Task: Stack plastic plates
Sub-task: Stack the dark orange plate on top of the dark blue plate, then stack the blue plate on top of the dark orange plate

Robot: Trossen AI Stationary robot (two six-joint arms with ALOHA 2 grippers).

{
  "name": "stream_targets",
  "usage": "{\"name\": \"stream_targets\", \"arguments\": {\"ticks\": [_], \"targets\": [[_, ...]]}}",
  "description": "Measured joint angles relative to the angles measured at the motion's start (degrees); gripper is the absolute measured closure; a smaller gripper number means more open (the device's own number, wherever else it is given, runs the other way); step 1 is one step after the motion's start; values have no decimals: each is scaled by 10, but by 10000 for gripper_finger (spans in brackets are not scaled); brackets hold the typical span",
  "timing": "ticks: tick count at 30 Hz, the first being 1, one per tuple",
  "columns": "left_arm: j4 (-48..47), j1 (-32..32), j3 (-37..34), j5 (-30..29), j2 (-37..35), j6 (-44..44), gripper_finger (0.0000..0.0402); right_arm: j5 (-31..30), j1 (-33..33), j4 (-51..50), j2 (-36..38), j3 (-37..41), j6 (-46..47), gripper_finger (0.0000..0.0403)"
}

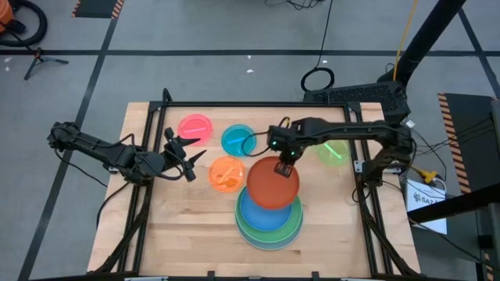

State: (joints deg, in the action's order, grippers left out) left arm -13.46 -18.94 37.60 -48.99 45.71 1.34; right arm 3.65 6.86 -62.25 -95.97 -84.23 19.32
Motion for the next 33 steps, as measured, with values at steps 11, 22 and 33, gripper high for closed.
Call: {"name": "stream_targets", "arguments": {"ticks": [11,22,33], "targets": [[0,0,0,0,0,-1,193,71,-33,26,-64,1,-4,397],[0,0,0,0,0,0,193,71,-39,56,-70,1,10,336],[0,0,0,0,0,3,192,52,-48,52,-57,1,0,281]]}}
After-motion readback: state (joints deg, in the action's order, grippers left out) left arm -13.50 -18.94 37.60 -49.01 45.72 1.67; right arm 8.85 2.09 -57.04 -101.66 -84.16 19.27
